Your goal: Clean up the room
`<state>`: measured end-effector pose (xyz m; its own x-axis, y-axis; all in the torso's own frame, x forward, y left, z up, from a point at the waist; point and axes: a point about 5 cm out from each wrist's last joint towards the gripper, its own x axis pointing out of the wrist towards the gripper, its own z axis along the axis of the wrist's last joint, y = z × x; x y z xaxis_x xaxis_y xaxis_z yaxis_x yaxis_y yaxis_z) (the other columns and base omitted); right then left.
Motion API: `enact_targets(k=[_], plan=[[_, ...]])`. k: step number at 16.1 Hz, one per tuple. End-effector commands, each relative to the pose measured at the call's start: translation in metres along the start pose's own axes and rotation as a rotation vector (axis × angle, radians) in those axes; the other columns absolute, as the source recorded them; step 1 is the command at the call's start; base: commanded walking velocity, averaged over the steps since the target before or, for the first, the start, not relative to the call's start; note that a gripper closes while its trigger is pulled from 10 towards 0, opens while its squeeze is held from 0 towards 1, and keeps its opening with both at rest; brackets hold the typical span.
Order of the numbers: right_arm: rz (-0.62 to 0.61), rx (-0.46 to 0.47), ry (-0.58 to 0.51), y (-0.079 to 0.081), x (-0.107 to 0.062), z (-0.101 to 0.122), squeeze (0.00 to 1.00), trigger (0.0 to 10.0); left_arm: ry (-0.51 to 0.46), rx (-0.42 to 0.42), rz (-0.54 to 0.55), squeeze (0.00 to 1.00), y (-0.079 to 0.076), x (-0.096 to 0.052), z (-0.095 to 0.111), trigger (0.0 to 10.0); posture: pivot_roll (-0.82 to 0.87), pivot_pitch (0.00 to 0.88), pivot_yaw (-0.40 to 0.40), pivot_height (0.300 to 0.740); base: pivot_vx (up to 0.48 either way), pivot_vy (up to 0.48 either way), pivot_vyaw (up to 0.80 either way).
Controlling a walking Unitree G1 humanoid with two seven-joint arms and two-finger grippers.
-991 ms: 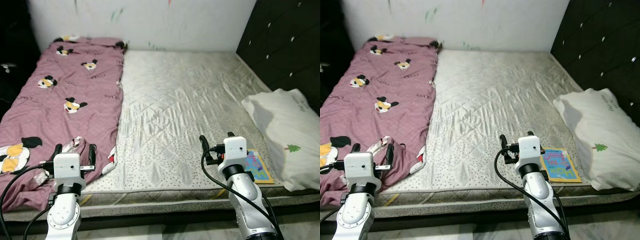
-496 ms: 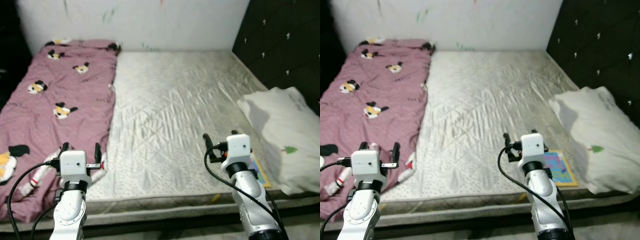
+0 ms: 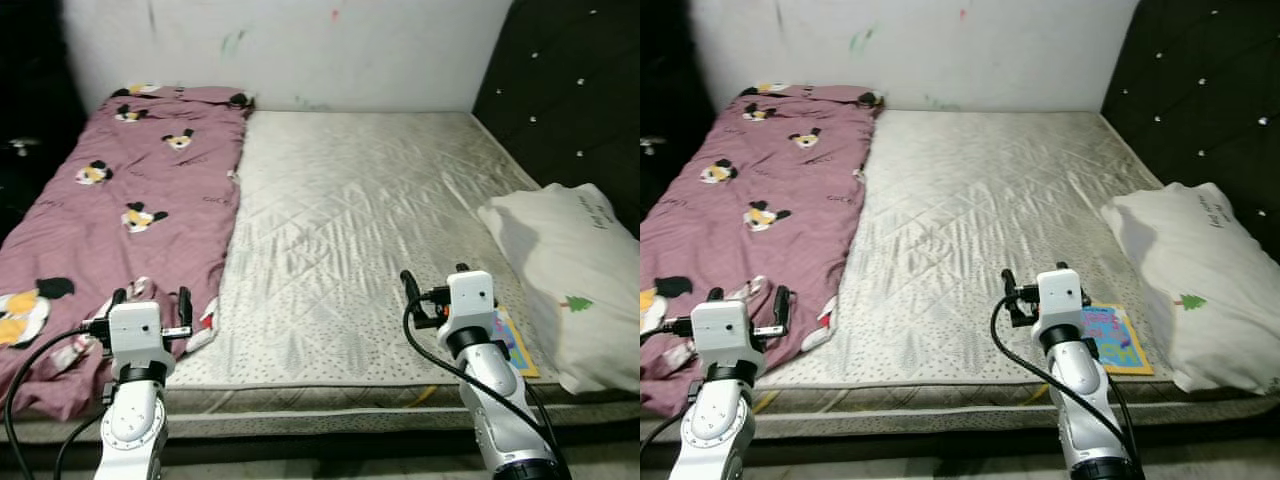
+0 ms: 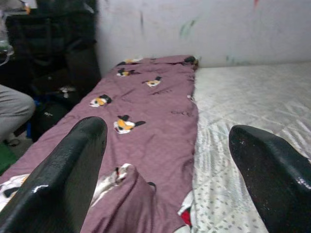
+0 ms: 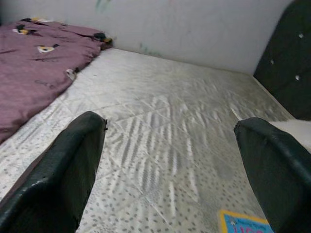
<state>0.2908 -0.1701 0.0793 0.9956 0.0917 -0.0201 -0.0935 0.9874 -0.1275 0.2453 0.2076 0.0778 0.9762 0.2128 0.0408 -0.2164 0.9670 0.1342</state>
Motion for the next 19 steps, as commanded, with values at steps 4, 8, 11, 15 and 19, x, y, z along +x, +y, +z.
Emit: enact_targets(k=[4,8,11,15,19], plan=[[0.01,0.005,-0.004,0.0025,0.003,0.0026,0.0,10.0,0.027,0.0,0.004,0.0,0.0008,0.0009,-0.0032,10.0,0.0,0.02,-0.036,0.74,0.0,0.48,0.0],[0.018,0.007,0.002,0.0034,0.0036,0.0014,0.0,10.0,0.015,-0.032,0.004,0.0,-0.0022,0.0044,0.0022,10.0,0.0,0.023,-0.035,0.74,0.0,0.48,0.0],[0.022,0.008,0.006,0.0043,0.0038,0.0009,0.0,10.0,0.025,-0.033,-0.008,0.0,-0.0035,0.0051,0.0011,10.0,0.0,0.024,-0.033,0.74,0.0,0.48,0.0],[0.025,0.01,0.011,0.0046,0.0036,0.0001,0.0,10.0,0.031,-0.033,-0.012,0.0,-0.004,0.0051,0.0006,10.0,0.0,0.025,-0.032,0.74,0.0,0.48,0.0],[0.028,0.011,0.016,0.0049,0.0036,-0.0006,0.0,10.0,-0.007,-0.062,-0.058,0.0,-0.0074,0.0037,0.0057,10.0,0.0,0.029,-0.033,0.74,0.0,0.0,0.0]])
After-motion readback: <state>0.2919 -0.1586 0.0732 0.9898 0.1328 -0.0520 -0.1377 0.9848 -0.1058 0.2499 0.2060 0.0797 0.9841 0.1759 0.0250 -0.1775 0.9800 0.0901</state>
